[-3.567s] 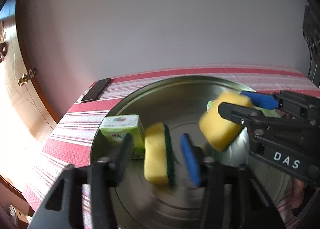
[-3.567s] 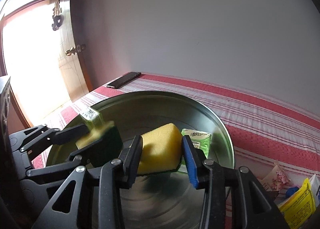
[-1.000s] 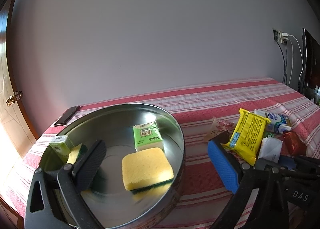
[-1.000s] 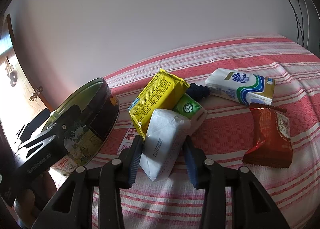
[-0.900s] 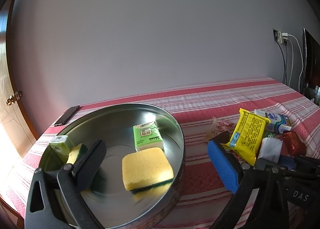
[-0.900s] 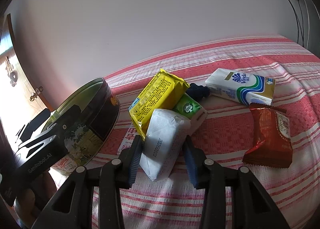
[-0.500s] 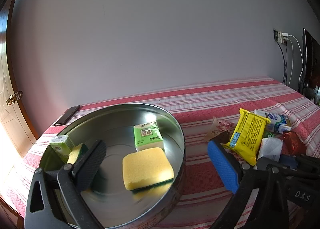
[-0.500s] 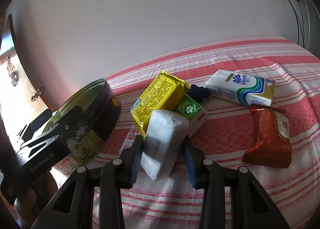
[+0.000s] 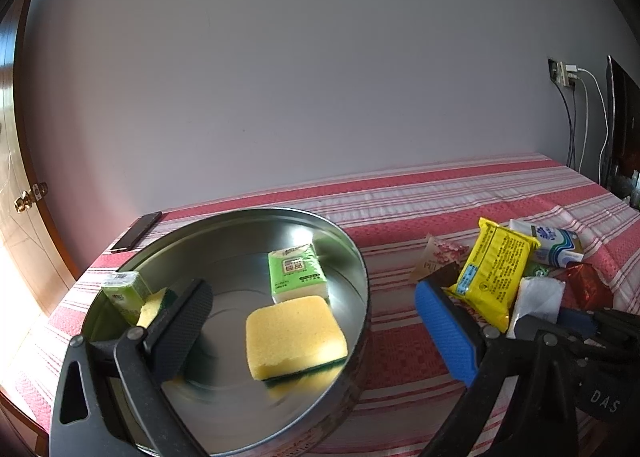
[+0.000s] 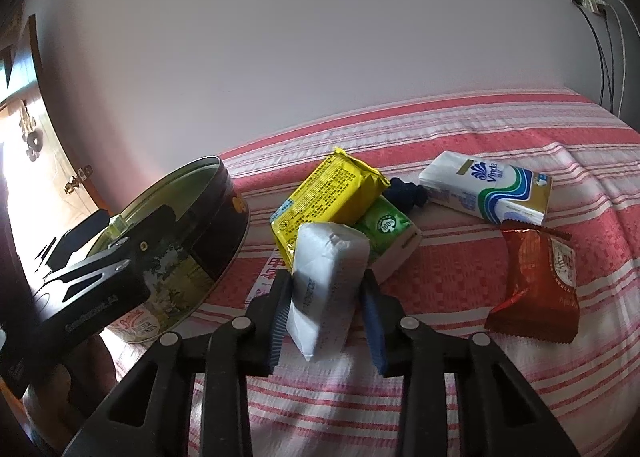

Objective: Organize objects
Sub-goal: 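Move both tools back toward the remaining items on the cloth, then grasp the yellow snack packet with left tool while right tool grasps white wrapped pack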

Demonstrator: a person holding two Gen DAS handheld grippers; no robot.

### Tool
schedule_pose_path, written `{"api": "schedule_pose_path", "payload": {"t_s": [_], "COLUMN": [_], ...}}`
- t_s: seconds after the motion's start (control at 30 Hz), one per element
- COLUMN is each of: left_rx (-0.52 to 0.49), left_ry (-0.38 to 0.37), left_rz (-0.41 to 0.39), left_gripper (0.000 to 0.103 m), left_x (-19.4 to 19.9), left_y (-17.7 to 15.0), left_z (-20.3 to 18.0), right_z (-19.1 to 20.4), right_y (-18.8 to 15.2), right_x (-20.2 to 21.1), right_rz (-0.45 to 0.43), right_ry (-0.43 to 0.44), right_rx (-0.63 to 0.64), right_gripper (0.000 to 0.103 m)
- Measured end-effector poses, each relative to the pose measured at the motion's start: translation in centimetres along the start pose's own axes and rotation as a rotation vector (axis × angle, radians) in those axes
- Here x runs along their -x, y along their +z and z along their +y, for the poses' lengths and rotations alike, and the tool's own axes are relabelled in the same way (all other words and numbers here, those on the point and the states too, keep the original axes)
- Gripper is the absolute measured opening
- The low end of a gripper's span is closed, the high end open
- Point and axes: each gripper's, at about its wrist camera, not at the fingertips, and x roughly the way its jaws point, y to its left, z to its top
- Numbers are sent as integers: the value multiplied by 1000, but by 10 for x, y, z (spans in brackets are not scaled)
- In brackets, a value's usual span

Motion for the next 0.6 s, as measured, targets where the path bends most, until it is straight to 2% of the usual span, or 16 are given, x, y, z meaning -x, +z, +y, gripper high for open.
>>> {"api": "schedule_pose_path", "payload": {"t_s": [0.17,0.6], "left_rx": [-9,-35], "left_ry": [3,11], "left_rz": [-2,-2], "left_gripper": [103,103], "left_x": [2,1], "left_y": [2,6], "left_z": [-5,-19], "right_z": [3,0], "right_y": [0,1], "right_x": [8,13], "right_rz": [-21,-42], "right_ry": [7,31], "right_rx": [27,29], "right_gripper": [28,27]}}
